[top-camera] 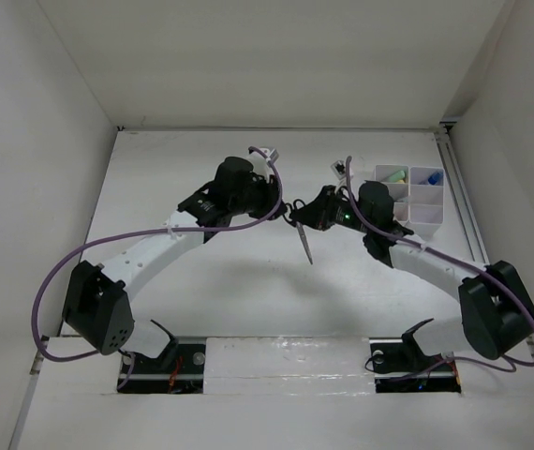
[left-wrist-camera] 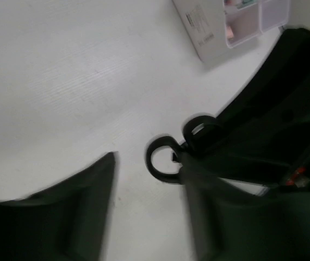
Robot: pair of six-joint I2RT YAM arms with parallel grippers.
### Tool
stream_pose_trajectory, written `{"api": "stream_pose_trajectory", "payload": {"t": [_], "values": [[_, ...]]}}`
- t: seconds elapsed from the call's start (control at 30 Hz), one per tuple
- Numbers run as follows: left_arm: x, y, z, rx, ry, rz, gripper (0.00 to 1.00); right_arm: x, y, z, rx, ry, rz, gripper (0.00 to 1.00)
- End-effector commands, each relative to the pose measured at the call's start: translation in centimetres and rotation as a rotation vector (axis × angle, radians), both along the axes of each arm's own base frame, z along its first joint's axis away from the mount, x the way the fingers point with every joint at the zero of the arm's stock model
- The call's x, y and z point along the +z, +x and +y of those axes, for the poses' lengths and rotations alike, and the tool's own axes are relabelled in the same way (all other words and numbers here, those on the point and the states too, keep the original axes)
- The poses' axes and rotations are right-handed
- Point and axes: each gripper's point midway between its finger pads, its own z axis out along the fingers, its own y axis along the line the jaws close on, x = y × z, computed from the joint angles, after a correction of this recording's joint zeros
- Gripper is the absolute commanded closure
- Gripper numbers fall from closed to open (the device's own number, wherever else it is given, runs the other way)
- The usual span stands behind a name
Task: Sort the stationery into containers
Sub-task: Place the scissors in the storage box.
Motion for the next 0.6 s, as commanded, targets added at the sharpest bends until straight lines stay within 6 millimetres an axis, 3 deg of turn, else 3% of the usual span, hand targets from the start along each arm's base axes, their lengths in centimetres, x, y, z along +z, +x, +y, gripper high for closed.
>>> {"api": "stream_pose_trajectory", "payload": {"t": [0.0,0.03,0.1,0.2,0.23,0.3,0.33,0.4,0.43,0.47,0.53,0.57], "values": [[3.7,0.1,0.0,0.015,-0.060,-0.087,0.36,3.3,0.8,0.6,0.013,0.049,-0.095,1.00],[3.5,0.2,0.2,0.039,-0.060,-0.066,0.01,3.4,0.8,0.4,0.005,0.042,-0.106,1.00],[4.1,1.1,1.5,0.142,-0.036,-0.065,0.00,3.5,1.1,-0.6,-0.004,0.024,-0.150,1.00],[4.4,1.5,3.8,0.285,0.015,-0.026,0.00,4.6,2.1,-3.7,-0.070,0.008,-0.253,1.00],[4.9,1.2,4.6,0.318,0.019,-0.027,0.00,5.4,3.3,-5.6,-0.139,0.008,-0.273,1.00],[5.1,0.8,6.6,0.407,0.041,-0.019,0.00,6.3,3.8,-8.0,-0.226,0.001,-0.314,1.00],[6.3,0.1,7.4,0.427,0.019,-0.039,0.00,6.3,5.0,-9.8,-0.324,-0.016,-0.299,1.00],[5.8,-0.9,8.8,0.454,0.032,-0.033,0.00,7.3,6.6,-13.8,-0.504,-0.039,-0.293,1.00],[5.6,-1.6,9.3,0.454,0.038,-0.028,0.00,6.8,7.2,-15.5,-0.588,-0.069,-0.251,1.00],[6.3,-2.4,9.9,0.455,0.022,-0.042,0.00,6.7,8.6,-19.2,-0.803,-0.110,-0.225,1.00],[4.8,-3.5,11.0,0.461,0.063,-0.014,0.00,7.5,9.1,-22.8,-1.019,-0.125,-0.188,1.00],[4.9,-4.2,11.4,0.462,0.059,-0.017,0.00,7.3,9.0,-25.9,-1.187,-0.159,-0.157,1.00]]}}
